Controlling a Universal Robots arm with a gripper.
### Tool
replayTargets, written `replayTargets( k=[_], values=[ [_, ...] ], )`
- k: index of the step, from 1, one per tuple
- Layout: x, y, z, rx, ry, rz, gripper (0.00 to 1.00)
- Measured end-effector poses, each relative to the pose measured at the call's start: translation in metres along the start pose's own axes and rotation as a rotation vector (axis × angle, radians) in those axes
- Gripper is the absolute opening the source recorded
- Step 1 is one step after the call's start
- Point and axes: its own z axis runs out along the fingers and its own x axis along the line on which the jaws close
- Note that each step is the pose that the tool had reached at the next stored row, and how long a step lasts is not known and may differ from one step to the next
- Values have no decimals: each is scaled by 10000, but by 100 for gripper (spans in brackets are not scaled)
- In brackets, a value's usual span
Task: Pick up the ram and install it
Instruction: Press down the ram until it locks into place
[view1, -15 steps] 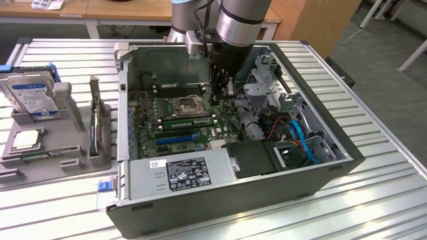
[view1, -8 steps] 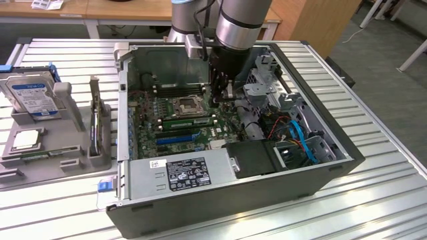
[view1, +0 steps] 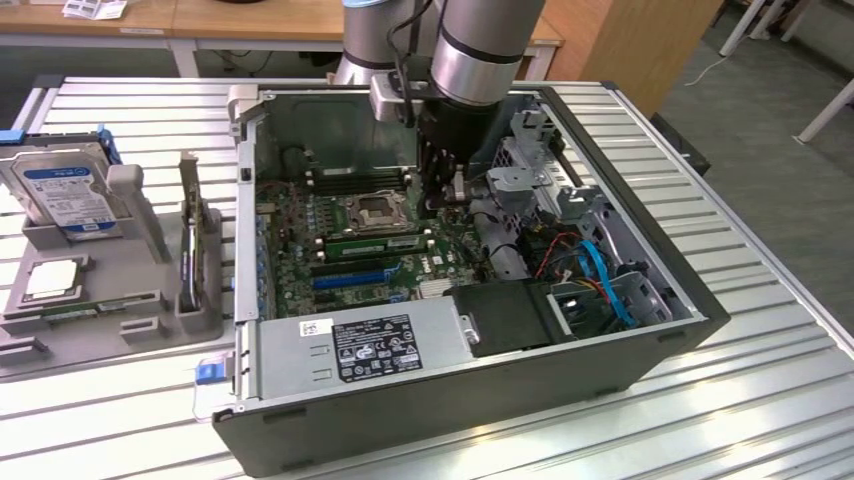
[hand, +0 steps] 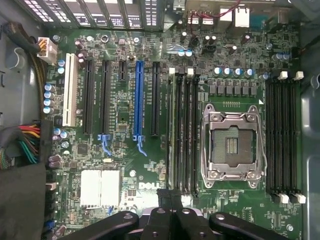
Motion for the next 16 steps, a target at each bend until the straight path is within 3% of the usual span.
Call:
replayTargets(
  k=[16],
  values=[
    [9,-6,86,0,2,0,10]
  ],
)
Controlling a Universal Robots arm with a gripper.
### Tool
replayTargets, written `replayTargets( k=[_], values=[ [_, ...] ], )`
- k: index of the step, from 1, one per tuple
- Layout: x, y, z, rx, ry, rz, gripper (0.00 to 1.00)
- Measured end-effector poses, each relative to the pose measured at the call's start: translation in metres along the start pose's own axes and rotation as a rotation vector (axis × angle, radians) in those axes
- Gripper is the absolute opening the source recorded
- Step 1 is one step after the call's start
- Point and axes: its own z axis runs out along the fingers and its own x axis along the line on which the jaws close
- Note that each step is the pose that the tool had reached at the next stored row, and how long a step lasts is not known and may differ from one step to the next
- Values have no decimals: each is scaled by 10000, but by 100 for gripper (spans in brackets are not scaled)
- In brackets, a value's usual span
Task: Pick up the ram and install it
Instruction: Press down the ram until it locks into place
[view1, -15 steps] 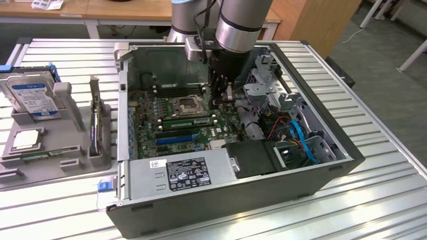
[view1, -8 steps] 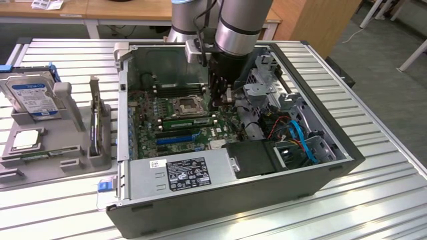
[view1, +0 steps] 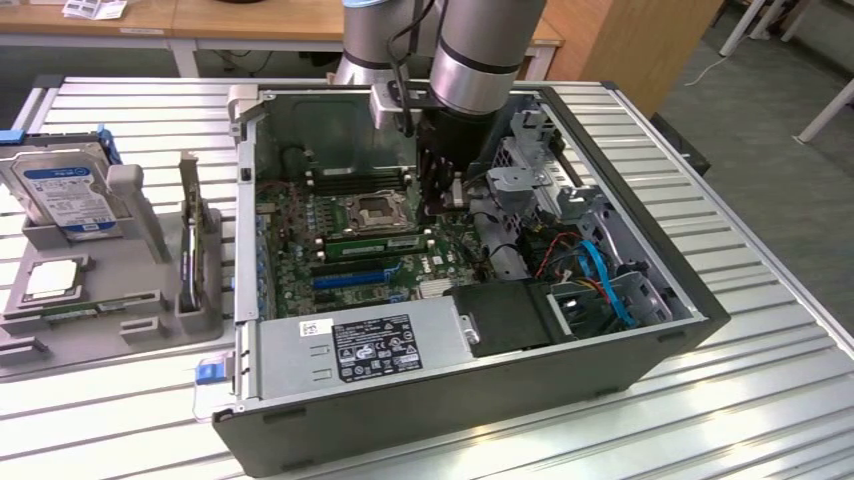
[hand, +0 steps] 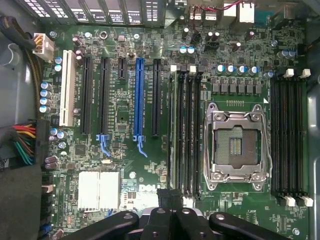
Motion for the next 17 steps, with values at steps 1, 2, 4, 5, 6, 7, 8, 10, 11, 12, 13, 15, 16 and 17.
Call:
replayTargets(
  k=[1,2,4,5,6,7,8,10,11,12,13,15,16,17],
  values=[
    [0,0,0,0,0,0,10],
    [0,0,1,0,-1,0,10],
    [0,-3,1,0,-2,-1,10],
    [0,-9,1,0,-2,-2,10],
    [-1,-17,0,0,-2,-2,10],
    [-1,-26,0,1,-3,-1,10],
    [-1,-37,-1,1,-4,-1,10],
    [-1,-61,-3,1,-2,0,10],
    [-1,-71,-4,0,-2,0,10],
    [-1,-79,-4,1,-3,-1,10],
    [-1,-84,-4,0,-3,-1,10],
    [-1,-85,-5,1,-2,0,10],
    [0,-85,-5,0,-2,1,10],
    [-1,-85,-5,1,-2,1,10]
  ],
)
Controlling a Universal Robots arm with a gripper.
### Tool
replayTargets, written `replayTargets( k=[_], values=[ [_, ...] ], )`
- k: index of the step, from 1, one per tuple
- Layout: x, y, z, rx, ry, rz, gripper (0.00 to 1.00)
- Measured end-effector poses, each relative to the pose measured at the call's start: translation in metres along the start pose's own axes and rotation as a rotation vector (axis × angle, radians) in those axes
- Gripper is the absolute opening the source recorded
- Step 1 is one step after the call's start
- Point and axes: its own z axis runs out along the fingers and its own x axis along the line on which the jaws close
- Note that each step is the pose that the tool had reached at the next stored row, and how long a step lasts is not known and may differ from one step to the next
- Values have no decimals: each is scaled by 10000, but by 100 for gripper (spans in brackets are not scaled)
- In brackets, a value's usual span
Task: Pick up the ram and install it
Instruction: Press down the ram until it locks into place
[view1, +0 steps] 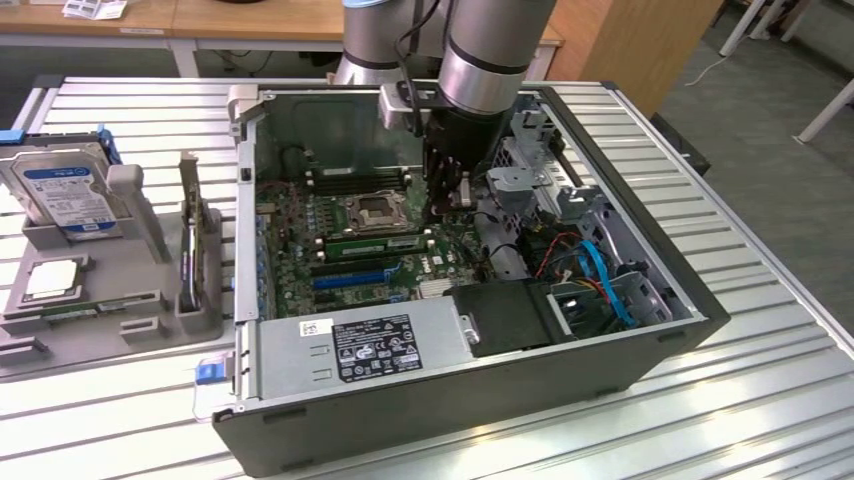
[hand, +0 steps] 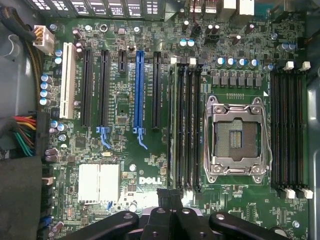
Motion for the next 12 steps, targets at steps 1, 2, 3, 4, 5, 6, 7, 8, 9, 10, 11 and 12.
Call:
replayTargets(
  k=[1,2,3,4,5,6,7,8,9,10,11,12],
  values=[
    [0,0,1,0,-1,-1,10],
    [1,-1,7,1,-3,-1,10],
    [1,-1,15,0,0,-1,10],
    [1,-2,27,0,0,-1,10],
    [1,-3,42,0,-1,-1,10],
    [1,-4,57,0,-1,-1,10],
    [2,-5,72,0,-1,-1,10],
    [2,-7,87,-1,-1,-2,10],
    [3,-7,100,0,-1,-1,10],
    [3,-8,114,0,-1,-1,10],
    [3,-9,123,0,-1,-1,10],
    [4,-9,127,-1,1,-1,10]
  ],
)
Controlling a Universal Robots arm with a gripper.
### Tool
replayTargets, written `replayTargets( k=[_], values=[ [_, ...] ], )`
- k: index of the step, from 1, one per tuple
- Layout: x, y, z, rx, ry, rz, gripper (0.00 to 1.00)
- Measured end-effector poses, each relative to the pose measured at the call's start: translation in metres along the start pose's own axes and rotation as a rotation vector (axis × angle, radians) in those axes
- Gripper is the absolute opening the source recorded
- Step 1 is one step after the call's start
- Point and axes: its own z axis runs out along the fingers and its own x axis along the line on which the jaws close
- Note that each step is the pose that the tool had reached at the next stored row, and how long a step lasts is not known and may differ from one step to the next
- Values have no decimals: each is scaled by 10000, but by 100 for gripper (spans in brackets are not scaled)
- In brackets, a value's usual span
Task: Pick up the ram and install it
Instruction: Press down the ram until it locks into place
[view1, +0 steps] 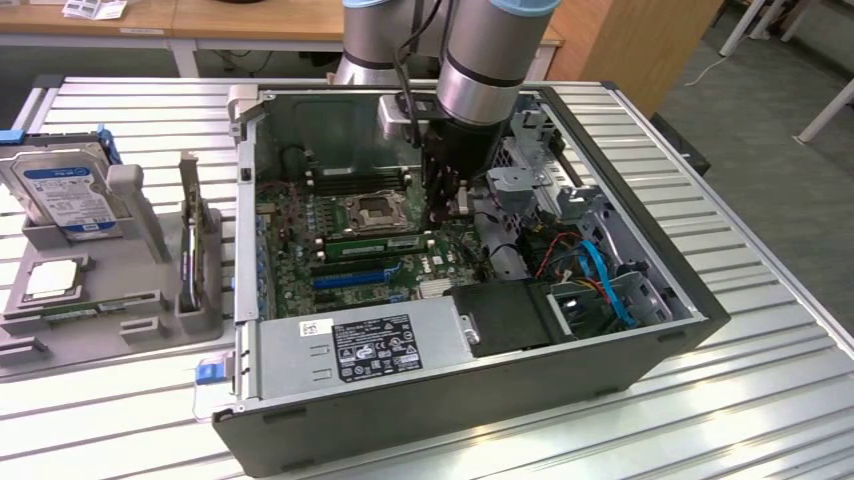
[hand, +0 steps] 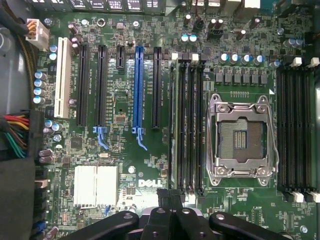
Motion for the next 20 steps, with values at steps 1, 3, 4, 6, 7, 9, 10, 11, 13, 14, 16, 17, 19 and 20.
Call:
replayTargets(
  k=[1,3,4,6,7,9,10,11,13,14,16,17,19,20],
  values=[
    [0,0,0,0,1,0,10],
    [0,0,0,0,1,0,10],
    [0,0,1,1,-1,1,10],
    [-17,0,4,2,-5,1,10],
    [-32,0,4,1,-2,1,10],
    [-62,0,8,1,-3,1,10],
    [-74,0,9,1,-2,0,10],
    [-80,-1,9,0,-1,0,10],
    [-79,-1,10,1,-2,-1,10],
    [-79,-1,9,0,-1,-1,10],
    [-80,-2,20,1,-3,0,10],
    [-79,-2,31,1,-2,-1,10],
    [-78,-4,56,1,-3,-1,10],
    [-78,-5,69,1,-2,-1,10]
  ],
)
